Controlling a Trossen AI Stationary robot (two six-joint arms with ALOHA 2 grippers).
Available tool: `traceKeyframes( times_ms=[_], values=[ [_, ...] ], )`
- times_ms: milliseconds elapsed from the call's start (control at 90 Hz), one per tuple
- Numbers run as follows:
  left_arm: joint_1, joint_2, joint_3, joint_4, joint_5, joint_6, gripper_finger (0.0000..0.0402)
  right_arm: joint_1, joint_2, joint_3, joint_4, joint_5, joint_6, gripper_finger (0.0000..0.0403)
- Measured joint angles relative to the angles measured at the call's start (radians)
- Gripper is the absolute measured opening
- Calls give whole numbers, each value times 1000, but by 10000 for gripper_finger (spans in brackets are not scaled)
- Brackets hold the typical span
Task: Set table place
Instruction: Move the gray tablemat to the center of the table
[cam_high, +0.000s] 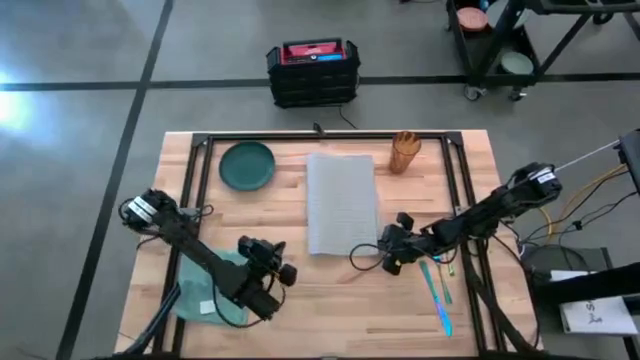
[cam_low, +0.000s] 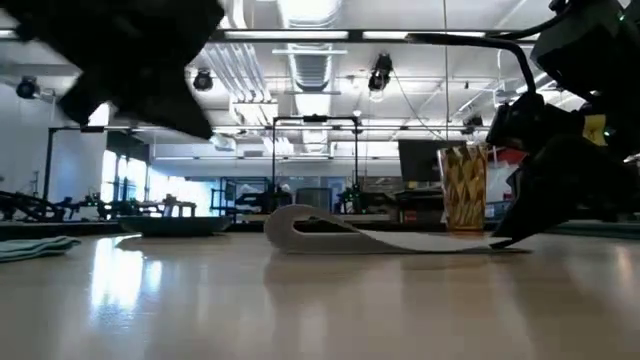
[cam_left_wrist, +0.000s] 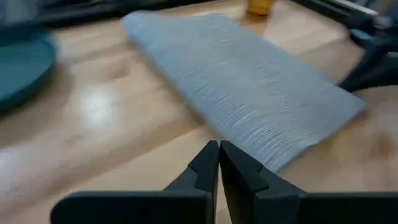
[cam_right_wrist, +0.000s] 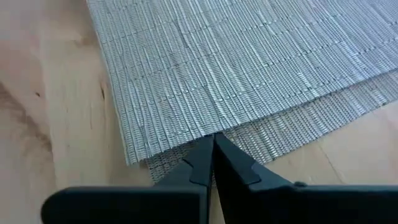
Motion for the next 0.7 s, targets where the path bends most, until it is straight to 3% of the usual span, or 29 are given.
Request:
traceKeyframes(
  times_ms=[122, 200, 267, 322, 478, 700],
  values=[
    [99, -4, 0, 311, 200, 482, 63, 1, 1, 1, 14, -10, -1, 0],
    [175, 17, 2, 500, 425, 753, 105, 0, 1, 2, 14, -10, -1, 0],
    [231, 52, 1, 567, 612, 913, 140, 0, 1, 2, 14, -9, -1, 0],
    [262, 78, 2, 578, 692, 990, 165, 0, 1, 2, 14, -7, -1, 0],
    [274, 134, 110, 428, 678, 1143, 193, 1, 0, 2, 11, -6, -1, 0],
    [250, 239, 279, 230, 566, 1374, 172, 0, 0, 2, 10, 1, -6, 0]
  ],
)
